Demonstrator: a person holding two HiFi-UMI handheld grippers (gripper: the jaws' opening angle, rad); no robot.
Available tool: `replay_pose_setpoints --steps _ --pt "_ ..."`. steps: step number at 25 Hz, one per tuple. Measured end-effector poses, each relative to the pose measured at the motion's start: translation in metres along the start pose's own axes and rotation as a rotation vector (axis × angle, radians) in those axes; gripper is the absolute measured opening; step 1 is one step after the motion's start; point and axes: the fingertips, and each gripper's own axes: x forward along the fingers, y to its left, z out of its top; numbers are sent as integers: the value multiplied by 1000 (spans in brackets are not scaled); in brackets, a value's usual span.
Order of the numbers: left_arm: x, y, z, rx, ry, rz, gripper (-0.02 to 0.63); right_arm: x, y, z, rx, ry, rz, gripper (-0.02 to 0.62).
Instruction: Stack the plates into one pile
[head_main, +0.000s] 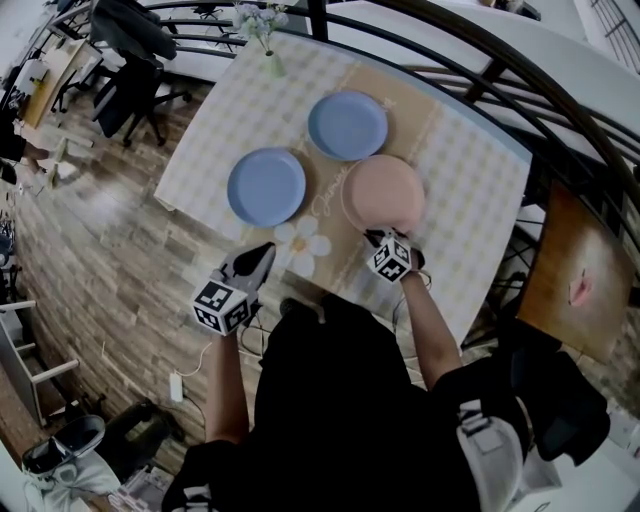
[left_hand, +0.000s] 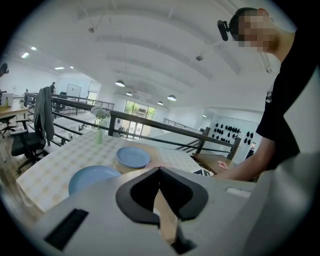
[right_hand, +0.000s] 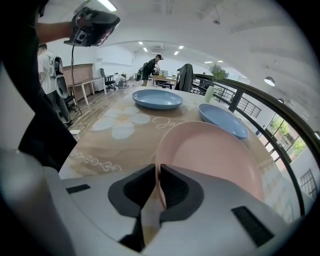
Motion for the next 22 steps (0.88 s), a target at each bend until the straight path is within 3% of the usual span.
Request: replay_pose_setpoints --steps 5,17,22 --pt "2 -6 3 7 -7 -2 2 0 -1 -3 29 15 5 25" --pt "-11 -1 11 26 -29 -6 2 -24 -5 14 -79 26 -66 9" --pt "-10 4 19 41 -27 -34 2 -32 -3 20 -77 39 -85 9"
